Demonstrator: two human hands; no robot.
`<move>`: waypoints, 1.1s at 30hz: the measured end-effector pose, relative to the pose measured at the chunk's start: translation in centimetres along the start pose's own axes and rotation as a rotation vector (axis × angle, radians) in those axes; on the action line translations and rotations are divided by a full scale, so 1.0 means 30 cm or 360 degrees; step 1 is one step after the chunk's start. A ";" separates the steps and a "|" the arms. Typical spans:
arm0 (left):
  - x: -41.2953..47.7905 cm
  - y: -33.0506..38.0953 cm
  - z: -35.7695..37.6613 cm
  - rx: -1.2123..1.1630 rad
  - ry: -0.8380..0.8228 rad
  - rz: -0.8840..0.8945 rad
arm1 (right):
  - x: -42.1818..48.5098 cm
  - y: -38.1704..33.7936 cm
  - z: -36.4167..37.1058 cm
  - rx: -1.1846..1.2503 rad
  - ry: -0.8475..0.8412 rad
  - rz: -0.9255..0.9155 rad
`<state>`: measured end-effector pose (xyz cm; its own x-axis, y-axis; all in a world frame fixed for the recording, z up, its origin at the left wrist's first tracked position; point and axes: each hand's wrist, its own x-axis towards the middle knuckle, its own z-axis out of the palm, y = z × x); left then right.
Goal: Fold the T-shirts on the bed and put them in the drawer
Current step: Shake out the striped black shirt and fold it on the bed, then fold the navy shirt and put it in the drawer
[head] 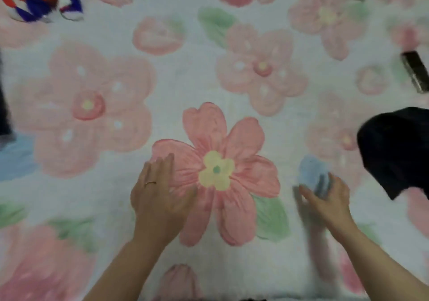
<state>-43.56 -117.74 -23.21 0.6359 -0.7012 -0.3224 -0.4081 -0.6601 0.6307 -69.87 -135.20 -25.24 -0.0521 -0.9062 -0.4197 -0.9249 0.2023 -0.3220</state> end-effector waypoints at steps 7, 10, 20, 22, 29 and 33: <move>-0.004 0.418 0.369 0.0044 -0.0583 0.0389 | 0.109 0.467 -0.160 0.0171 -0.0214 0.0878; 0.021 0.592 0.524 0.0156 -0.0665 0.0524 | 0.149 0.517 -0.129 0.0237 -0.0370 0.0897; 0.247 1.074 1.041 -0.0159 -0.0665 0.0389 | 0.241 0.586 -0.037 0.0279 -0.0454 0.1035; 0.326 1.122 1.101 -0.0167 -0.0686 0.0349 | 0.246 0.592 -0.047 0.0298 -0.0515 0.0992; 0.355 1.104 1.140 -0.0385 -0.0781 0.0364 | 0.248 0.591 -0.040 0.0266 -0.0536 0.0939; 0.256 1.123 1.023 -0.0432 -0.0753 0.0521 | 0.235 0.586 -0.046 0.0213 -0.0506 0.0945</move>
<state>-72.53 -153.65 -26.09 0.1227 -0.9393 -0.3204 -0.3120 -0.3430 0.8860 -87.02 -138.54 -32.68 -0.4039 -0.4784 -0.7797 -0.7180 0.6940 -0.0539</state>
